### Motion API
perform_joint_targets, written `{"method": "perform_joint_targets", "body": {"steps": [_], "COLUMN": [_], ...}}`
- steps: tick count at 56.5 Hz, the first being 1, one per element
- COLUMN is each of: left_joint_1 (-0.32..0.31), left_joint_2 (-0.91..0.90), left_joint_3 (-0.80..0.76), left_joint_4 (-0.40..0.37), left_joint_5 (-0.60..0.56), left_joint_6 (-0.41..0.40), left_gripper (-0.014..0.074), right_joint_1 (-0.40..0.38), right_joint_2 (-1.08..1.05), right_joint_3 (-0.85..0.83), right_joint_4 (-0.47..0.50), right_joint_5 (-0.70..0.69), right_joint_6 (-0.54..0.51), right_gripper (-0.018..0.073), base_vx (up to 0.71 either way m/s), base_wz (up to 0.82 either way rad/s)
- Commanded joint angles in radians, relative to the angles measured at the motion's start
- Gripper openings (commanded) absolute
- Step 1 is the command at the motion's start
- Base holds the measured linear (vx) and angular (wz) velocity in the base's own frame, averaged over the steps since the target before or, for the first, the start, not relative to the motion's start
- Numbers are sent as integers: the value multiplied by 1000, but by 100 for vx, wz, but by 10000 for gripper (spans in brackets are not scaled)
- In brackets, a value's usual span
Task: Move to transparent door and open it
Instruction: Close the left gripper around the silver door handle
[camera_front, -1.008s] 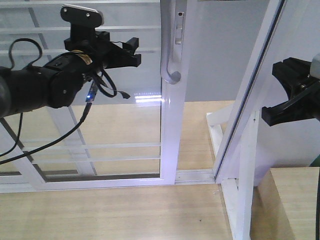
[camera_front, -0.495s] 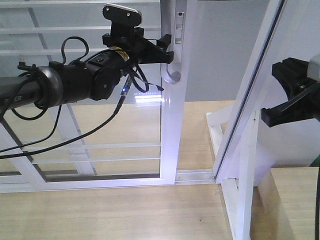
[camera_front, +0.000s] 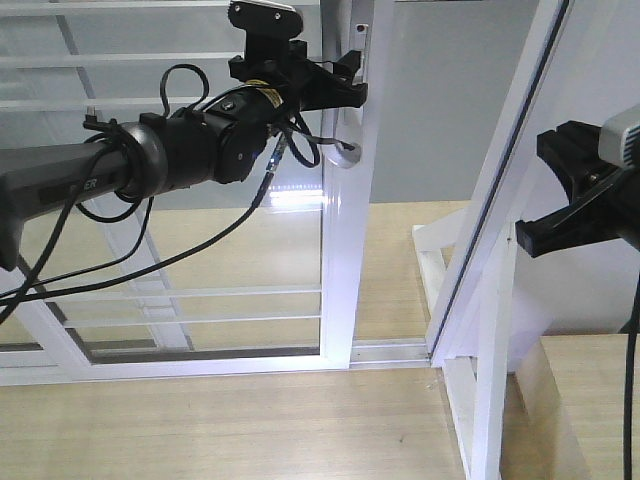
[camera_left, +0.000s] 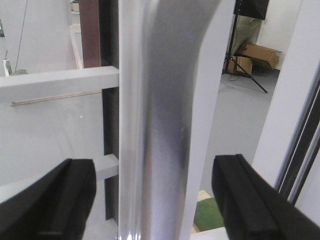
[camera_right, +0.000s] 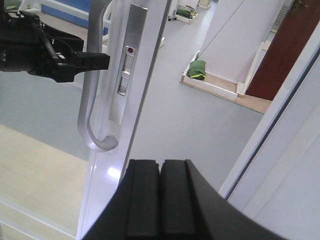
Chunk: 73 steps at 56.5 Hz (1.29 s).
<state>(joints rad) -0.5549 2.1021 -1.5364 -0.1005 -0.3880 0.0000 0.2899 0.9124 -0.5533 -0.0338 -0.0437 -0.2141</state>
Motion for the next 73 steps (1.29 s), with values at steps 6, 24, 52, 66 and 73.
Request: {"method": "perform_joint_targets", "body": {"steps": [6,24,52,66,73], "left_joint_1": [-7,-7,-7,-7,-7], "left_joint_2": [-24,10,10,10,10], "left_joint_3": [-81,-114,-114,-114,-114], "left_joint_4": [-2,-10,-10,-10,-9], "left_joint_5": [-67,-57,-66,-71,-70], "left_joint_6": [-9,-17,-17,-17,-17], "left_gripper": [586,586,486,148,-8], "right_joint_1": [-6,-6,-6,-6,-6], "right_joint_2": [-7,-7,-7,-7,-7], "right_joint_3": [-29,-29,-29,-29,-29], "right_joint_4": [-9,-9,-9,-9,-8], "right_joint_5": [-85,-85,-85,-85,-85], "right_joint_6": [-14,-45,-51,-51,-52], "right_gripper": [-6,-6,-6,-6,-6], "base_vx": [0,0,0,0,0], "base_wz": [0,0,0,0,0]}}
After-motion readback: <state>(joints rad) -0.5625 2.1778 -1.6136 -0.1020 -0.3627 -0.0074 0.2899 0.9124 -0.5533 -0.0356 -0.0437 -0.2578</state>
